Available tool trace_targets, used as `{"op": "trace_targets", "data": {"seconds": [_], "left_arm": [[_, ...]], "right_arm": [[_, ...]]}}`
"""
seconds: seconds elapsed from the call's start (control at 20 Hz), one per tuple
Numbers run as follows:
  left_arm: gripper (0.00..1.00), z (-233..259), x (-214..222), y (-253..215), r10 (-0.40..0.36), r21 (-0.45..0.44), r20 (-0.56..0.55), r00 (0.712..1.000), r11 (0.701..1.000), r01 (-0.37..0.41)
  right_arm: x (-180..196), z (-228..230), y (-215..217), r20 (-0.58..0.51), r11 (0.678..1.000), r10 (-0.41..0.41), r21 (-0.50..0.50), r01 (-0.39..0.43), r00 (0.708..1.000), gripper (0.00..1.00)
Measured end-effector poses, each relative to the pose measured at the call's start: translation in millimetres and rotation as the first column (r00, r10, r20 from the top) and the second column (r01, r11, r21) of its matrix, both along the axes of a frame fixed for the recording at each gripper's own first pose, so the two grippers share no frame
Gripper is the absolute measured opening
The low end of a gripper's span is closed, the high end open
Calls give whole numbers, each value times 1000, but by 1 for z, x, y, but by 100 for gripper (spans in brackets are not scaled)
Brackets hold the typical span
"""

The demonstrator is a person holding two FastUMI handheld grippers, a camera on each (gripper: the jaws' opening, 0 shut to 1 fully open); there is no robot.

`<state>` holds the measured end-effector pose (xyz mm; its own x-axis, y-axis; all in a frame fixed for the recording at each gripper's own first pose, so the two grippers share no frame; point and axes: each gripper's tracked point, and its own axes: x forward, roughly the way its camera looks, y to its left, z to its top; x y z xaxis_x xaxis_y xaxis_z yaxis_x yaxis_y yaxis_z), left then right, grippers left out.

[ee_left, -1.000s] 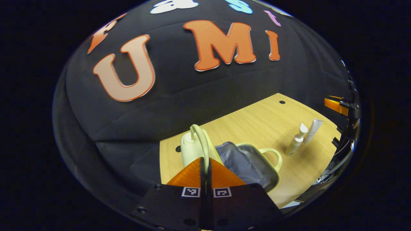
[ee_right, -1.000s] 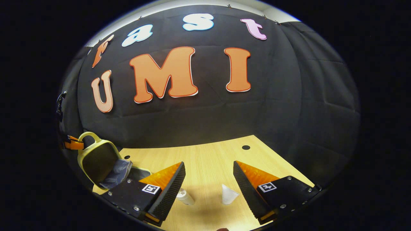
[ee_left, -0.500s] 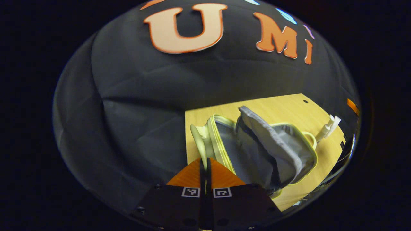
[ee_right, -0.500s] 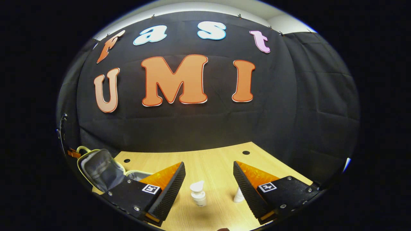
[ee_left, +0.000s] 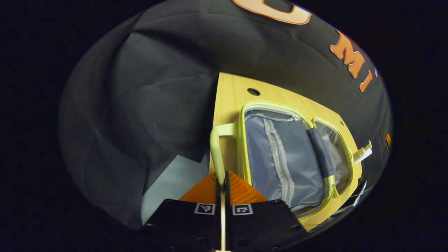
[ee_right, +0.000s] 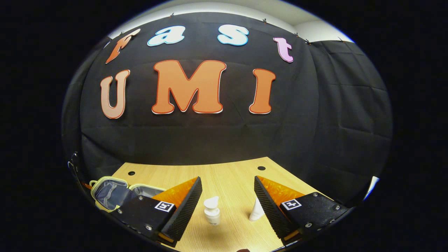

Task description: First open the suitcase, pack the skin care products into it, and then close the suitcase.

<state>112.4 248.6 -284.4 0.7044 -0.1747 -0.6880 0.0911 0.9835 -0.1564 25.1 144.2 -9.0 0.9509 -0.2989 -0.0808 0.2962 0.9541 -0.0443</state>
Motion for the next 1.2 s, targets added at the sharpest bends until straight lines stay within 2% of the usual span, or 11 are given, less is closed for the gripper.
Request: {"op": "trace_targets", "data": {"seconds": [0.1,0.2,0.25,0.3,0.35,0.4,0.45,0.55,0.7,0.8,1.2], "left_arm": [[14,0,5,11,-7,79,20,1000,997,5],[34,1,4,23,12,170,11,1000,985,-13],[60,5,5,25,19,183,16,1000,983,-22],[61,9,5,31,48,211,30,998,976,-53],[74,17,6,34,68,225,56,996,971,-79],[77,27,7,33,83,236,94,992,966,-103],[90,39,8,28,92,239,130,987,963,-121],[99,62,7,16,110,261,193,975,952,-159],[99,125,1,-25,118,263,319,940,942,-208],[99,175,-15,-63,124,259,418,900,933,-249],[96,310,-75,-280,148,104,651,745,954,-281]], "right_arm": [[0,-5,0,-11,1000,-1,3,1,1000,95],[1,-7,-1,-13,1000,4,14,-4,1000,95],[2,-9,-1,-16,1000,9,23,-8,1000,95],[2,-10,-2,-17,999,14,31,-13,1000,95],[2,-10,-4,-17,999,18,33,-17,1000,95],[2,-8,-8,-17,999,18,31,-17,1000,95],[2,-8,-14,-22,999,17,30,-17,1000,95],[3,-7,-25,-29,999,23,33,-22,999,95],[7,-1,-45,-41,999,43,32,-42,998,95],[12,3,-61,-43,998,61,31,-59,997,95],[36,-4,-121,-70,983,184,14,-183,980,95]]}}
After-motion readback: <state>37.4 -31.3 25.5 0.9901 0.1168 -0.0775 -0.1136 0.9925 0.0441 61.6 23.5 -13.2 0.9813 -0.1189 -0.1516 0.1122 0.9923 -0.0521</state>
